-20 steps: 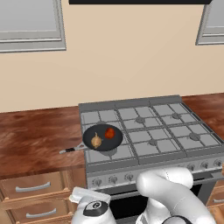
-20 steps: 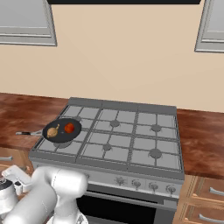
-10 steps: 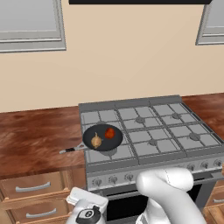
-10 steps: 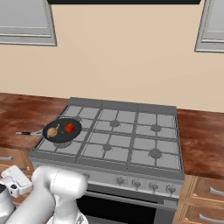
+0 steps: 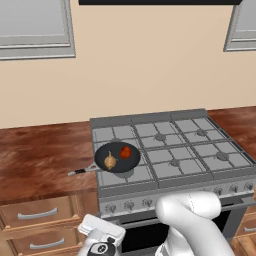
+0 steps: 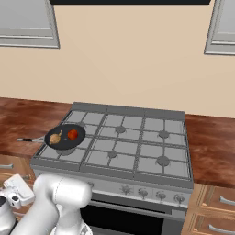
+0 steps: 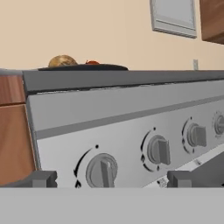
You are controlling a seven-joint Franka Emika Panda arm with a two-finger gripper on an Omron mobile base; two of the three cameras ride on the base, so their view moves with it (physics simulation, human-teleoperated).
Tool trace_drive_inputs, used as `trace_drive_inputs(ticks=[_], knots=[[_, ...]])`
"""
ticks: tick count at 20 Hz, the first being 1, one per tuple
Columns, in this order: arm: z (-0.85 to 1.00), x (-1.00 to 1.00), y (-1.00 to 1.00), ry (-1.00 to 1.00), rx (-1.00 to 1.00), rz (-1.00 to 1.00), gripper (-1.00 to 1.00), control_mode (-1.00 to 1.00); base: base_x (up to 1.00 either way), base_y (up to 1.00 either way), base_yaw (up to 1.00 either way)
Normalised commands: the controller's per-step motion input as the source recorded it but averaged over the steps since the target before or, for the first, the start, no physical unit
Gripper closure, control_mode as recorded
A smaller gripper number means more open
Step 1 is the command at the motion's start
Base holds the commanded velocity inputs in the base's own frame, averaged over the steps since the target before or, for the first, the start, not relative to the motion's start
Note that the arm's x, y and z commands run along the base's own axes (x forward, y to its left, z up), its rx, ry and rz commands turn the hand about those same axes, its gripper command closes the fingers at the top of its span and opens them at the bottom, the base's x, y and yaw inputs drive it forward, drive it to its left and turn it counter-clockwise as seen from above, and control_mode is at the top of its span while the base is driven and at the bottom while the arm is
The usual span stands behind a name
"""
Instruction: Place the pan on the front left burner on the stove. Then place the tomato and the onion in the pan and turn on the front left burner.
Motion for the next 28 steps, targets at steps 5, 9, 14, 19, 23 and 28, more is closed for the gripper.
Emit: trace_drive_inputs(ticks=[5,9,14,19,23,28], knots=[[0.00,0.08,-0.07,0.00,0.00,0.00,-1.00,-1.00,0.00,0.00,0.00],[0.00,0.21,0.00,0.00,0.00,0.00,-1.00,-1.00,0.00,0.00,0.00],[0.00,0.29,0.00,0.00,0.00,0.00,-1.00,-1.00,0.00,0.00,0.00],[-0.01,0.20,0.00,0.00,0.00,0.01,-1.00,-1.00,0.00,0.00,0.00],[-0.16,0.04,0.00,0.00,0.00,0.01,-1.00,-1.00,0.00,0.00,0.00],[-0.15,0.02,-0.02,0.00,0.00,0.04,-1.00,-1.00,0.00,0.00,0.00]])
